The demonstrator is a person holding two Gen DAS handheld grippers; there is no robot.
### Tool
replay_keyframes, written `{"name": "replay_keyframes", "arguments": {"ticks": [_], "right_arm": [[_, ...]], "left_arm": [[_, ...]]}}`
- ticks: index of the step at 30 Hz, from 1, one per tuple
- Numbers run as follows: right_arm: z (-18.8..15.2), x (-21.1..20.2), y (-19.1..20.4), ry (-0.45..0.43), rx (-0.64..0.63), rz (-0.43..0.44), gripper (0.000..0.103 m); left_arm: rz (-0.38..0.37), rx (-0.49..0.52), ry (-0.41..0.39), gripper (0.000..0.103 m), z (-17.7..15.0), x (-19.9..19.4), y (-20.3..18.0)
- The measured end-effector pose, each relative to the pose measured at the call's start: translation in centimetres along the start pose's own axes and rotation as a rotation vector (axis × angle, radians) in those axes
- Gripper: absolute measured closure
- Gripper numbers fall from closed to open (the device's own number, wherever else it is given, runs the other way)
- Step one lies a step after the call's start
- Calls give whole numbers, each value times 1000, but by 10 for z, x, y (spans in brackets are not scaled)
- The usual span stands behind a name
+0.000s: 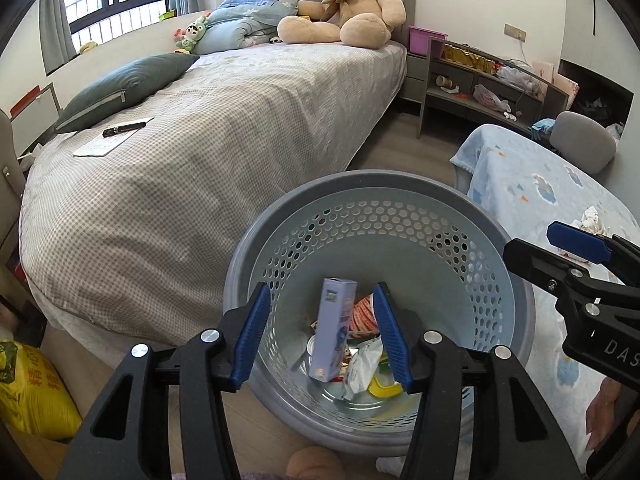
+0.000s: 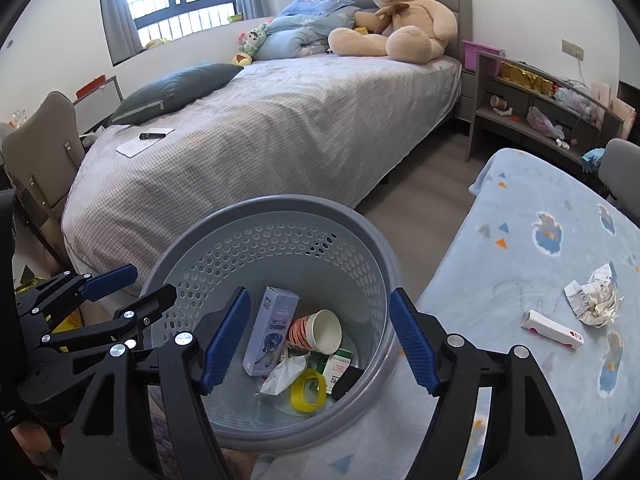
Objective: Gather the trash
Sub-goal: 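Withdraw both open grippers from the basket back toward the table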
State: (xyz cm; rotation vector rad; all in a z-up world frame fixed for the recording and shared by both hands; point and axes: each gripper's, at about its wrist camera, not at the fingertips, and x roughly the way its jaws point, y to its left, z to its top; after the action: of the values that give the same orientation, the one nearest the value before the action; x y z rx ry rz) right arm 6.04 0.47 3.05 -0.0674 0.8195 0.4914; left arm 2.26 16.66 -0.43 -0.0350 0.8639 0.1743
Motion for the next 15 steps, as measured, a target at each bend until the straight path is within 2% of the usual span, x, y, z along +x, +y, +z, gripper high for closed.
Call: {"name": "replay_keyframes", "arguments": {"ticks": [15], "right_arm": [[0,0,0,0,-1,0,31]], "left_arm": [[13,-17,-8,40,1,0,2]]}}
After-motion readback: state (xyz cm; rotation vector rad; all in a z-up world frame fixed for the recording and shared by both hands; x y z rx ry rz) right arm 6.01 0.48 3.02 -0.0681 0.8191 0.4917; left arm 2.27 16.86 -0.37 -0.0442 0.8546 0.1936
